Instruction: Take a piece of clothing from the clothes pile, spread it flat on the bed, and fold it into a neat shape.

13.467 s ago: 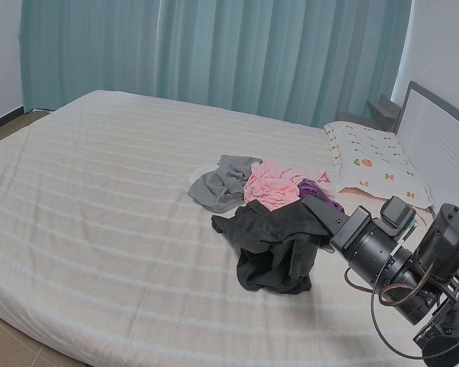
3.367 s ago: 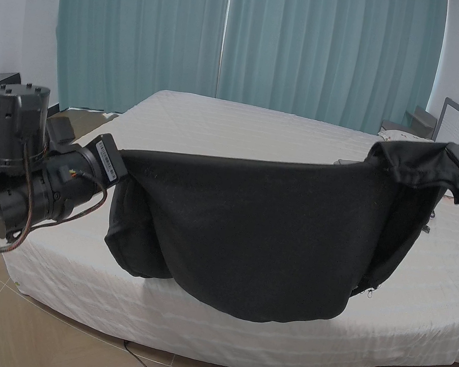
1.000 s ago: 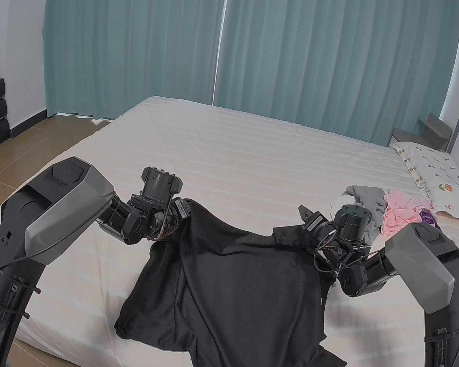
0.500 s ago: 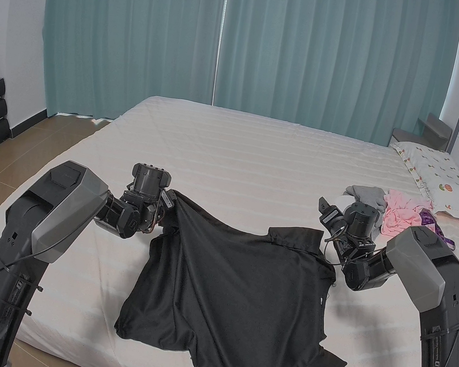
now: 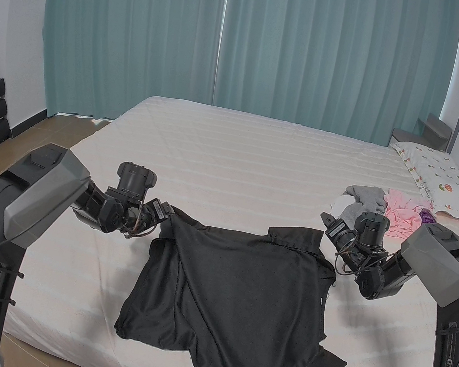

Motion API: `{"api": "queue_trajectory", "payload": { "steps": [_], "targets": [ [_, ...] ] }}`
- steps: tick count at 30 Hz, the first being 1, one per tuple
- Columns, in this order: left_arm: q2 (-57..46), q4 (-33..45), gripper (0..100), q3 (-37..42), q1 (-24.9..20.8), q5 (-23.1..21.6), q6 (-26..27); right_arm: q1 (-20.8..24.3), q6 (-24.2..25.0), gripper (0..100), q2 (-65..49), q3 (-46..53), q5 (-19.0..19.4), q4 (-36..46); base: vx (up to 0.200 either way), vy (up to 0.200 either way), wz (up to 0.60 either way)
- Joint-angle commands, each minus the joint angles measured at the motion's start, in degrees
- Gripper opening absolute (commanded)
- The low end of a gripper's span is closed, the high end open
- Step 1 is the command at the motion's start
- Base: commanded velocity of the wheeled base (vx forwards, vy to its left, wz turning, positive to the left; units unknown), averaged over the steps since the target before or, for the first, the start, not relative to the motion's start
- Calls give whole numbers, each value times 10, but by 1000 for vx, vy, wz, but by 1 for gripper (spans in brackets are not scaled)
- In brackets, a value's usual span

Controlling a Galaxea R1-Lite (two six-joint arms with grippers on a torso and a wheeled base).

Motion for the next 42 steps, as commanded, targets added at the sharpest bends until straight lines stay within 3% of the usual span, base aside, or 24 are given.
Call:
{"api": "queue_trajectory", "payload": {
  "steps": [1,5,9,15,17,25,38,42],
  "targets": [
    [-74,8,100,40,26,-34,-13,8,6,100,-52,48,27,1,0,0,0],
    [-100,20,100,67,37,-65,-41,17,8,100,-67,70,57,13,0,0,0],
    [-118,12,100,112,45,-94,-44,31,28,100,-67,62,61,45,0,0,0],
    [-132,8,100,145,44,-98,-78,48,54,100,-60,26,71,114,0,0,0],
    [-142,6,100,166,39,-99,-125,53,55,100,-45,-13,72,153,0,0,0],
    [-146,-62,100,221,23,-98,-197,50,56,100,12,-92,71,225,0,0,0],
    [-137,-166,100,288,-3,-94,-211,54,74,100,96,-246,62,342,0,0,0],
    [-137,-172,100,296,0,-94,-211,54,75,100,130,-299,33,344,0,0,0]
  ]
}}
